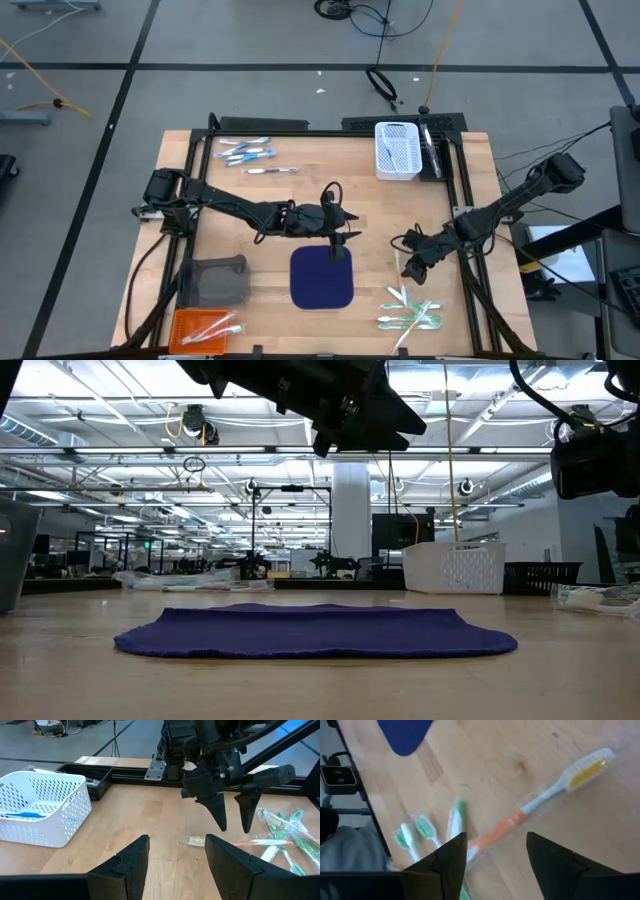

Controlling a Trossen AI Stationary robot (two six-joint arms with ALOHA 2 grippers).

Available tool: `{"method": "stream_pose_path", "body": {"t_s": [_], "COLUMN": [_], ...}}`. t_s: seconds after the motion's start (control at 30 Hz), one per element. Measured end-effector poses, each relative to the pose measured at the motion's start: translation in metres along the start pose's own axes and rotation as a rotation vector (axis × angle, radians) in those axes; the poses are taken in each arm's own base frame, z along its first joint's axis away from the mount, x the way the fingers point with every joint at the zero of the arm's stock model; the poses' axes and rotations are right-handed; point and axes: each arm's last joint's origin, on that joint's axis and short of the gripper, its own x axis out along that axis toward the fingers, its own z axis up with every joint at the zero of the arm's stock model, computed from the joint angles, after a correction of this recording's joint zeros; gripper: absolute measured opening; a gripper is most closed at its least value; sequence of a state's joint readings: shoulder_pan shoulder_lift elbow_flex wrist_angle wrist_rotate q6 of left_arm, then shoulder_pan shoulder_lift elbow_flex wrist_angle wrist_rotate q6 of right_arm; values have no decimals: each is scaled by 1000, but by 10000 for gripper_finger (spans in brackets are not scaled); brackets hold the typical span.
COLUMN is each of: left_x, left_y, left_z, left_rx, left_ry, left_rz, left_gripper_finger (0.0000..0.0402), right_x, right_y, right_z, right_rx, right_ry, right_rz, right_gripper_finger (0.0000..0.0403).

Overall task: Pick & Place Toothbrushes
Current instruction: Put the orange toothbrush into the orange basket

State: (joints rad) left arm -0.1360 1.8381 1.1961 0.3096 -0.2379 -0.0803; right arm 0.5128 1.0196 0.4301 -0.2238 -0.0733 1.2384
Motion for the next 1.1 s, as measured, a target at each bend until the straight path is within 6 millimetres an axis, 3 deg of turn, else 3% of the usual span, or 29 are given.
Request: {"method": "stream_pose_path", "body": {"t_s": [0.43,0.83,0.97,1.1], "left_x": [0,0,0,0], "left_y": [0,0,0,0], "left_z": [0,-1,-2,-2], "left_rx": [24,28,30,30], "left_ry": [0,12,21,22], "left_rz": [0,1,1,2], "left_gripper_finger": [195,196,196,196], "right_x": [24,33,33,33], "right_y": [-1,-4,-4,-5], "right_z": [-1,-2,-2,-2], "right_rx": [53,83,99,102], "right_ry": [31,41,40,40], "right_rz": [-49,-96,-100,-107], "right_gripper_finger": [196,194,169,119]}}
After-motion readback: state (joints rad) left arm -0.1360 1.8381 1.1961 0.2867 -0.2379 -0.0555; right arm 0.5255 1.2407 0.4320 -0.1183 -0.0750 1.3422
